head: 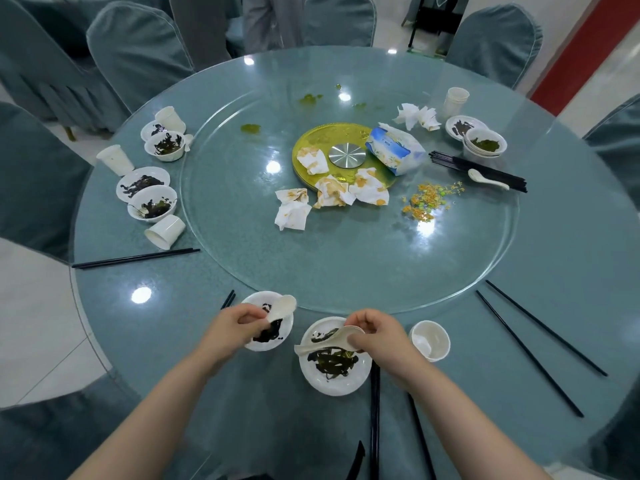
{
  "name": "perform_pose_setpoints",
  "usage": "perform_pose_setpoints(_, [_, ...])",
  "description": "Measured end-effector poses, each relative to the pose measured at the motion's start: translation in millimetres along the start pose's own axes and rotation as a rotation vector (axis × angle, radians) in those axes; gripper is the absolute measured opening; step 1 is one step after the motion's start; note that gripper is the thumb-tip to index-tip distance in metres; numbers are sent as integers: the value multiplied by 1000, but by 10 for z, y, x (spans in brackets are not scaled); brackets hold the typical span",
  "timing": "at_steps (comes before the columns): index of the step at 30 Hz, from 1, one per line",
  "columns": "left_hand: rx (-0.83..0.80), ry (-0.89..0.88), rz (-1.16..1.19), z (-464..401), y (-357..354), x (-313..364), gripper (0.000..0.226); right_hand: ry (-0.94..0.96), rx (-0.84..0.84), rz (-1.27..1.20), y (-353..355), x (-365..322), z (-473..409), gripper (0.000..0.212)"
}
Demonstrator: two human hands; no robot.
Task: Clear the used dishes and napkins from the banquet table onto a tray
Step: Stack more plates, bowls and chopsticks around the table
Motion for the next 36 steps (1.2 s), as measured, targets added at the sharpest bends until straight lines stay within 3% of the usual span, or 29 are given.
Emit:
perform_pose_setpoints(7, [-285,-72,-70,288,-769,259,7,27,-40,-60,81,33,136,23])
perform_pose_setpoints(15, [-355,-92,4,444,-1025,306,9,-15,71,-112,215,182,189,39])
perform_pose_setpoints(22, [-416,-77,86,596,-1161,344,27,-61,73,-165,237,318,195,24])
perform_pose_setpoints(26, [-468,-53,140,642,-1208,327,21,-85,87,-157,230,366,214,21])
perform_pose_setpoints(29, [-495,-95,56,635,-1210,288,20,-90,98,-151,222,410,220,18])
perform_pose_setpoints(34, [-367,-154,-277,535,-1069,124,9,-94,96,-87,130,524,220,14])
perform_pose_setpoints(36, [-391,-153,-339,540,-1040,42,8,-100,86,-69,83,580,226,15])
Point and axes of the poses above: each hand's wrist, its own z-axis away from the middle knuckle, its own y-axis out of the back of the hand, x = y × z, the point moved 8 cm from there along -z, towards the middle knuckle
